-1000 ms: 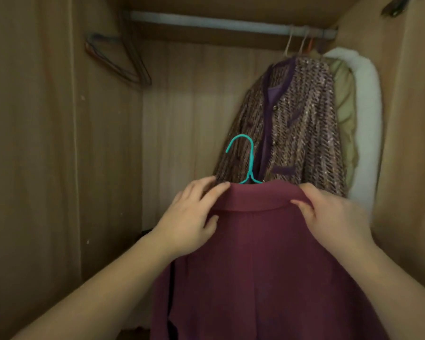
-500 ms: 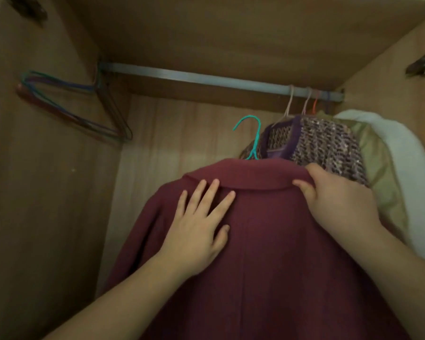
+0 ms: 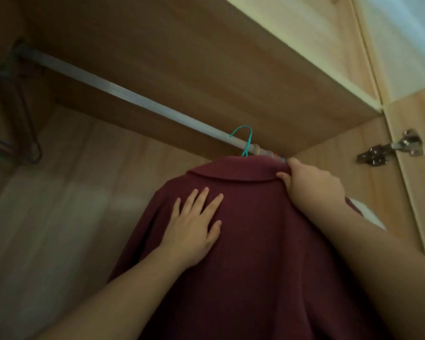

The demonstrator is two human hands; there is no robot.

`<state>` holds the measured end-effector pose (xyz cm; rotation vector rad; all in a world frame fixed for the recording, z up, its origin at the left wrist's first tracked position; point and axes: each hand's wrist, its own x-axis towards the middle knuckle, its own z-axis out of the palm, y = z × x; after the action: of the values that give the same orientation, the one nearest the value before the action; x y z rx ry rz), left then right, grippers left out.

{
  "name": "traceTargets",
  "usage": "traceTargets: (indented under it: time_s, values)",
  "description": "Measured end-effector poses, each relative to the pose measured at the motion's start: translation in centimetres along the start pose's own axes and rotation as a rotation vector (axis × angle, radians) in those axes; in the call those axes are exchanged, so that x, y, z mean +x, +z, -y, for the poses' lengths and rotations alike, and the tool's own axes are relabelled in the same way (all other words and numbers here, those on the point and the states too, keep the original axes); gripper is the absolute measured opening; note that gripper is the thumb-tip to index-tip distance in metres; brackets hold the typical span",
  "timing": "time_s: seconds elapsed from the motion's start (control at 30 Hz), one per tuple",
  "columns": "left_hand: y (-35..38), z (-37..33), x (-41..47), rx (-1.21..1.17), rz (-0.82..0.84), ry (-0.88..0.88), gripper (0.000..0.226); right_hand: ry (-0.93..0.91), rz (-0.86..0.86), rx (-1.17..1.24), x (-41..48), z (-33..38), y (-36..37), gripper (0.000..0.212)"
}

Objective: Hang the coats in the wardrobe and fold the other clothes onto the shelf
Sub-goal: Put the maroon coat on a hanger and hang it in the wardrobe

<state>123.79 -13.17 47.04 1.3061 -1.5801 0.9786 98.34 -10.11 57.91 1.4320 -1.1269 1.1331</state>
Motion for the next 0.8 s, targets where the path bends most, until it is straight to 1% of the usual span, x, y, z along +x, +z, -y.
traceTargets:
  time_s: [0.1,0.2,0.33,0.4,0.53,0.67,0.77,0.8]
  values:
    - [1.9,0.8,2.6,-0.06,0.03,-0.006,0.062,0.015,0.064,-0.045,2.5,0.5,0.9,0.035]
    - [3.7,1.4,4.2,-0.116,0.078,0.029,0.062,0.052,0.087,-0.084,4.2,0.7,2.2,0.033]
    - [5.7,1.4,4.4,-0.189,0.104,0.096,0.064,0.088,0.162,-0.115,4.8,0.8,3.7,0.036]
    - [6.4,1.1,3.8,-0.215,0.099,0.117,0.063,0.079,0.167,-0.14,4.5,1.2,3.9,0.039]
    - [6.9,0.0,1.8,-0.295,0.103,0.092,0.065,0.043,0.122,-0.234,2.4,2.4,3.8,0.046]
    - [5.1,-2.2,-0.1,-0.494,0.077,0.025,0.063,0.018,0.106,-0.266,-0.7,2.5,2.8,0.046]
    - [3.2,-4.0,-2.6,-0.604,0.051,-0.007,0.07,-0.046,0.135,-0.345,-4.5,1.7,0.5,0.062]
    - [2.5,-4.8,-3.7,-0.62,0.062,0.004,0.073,-0.063,0.151,-0.354,-6.3,1.5,-0.7,0.063]
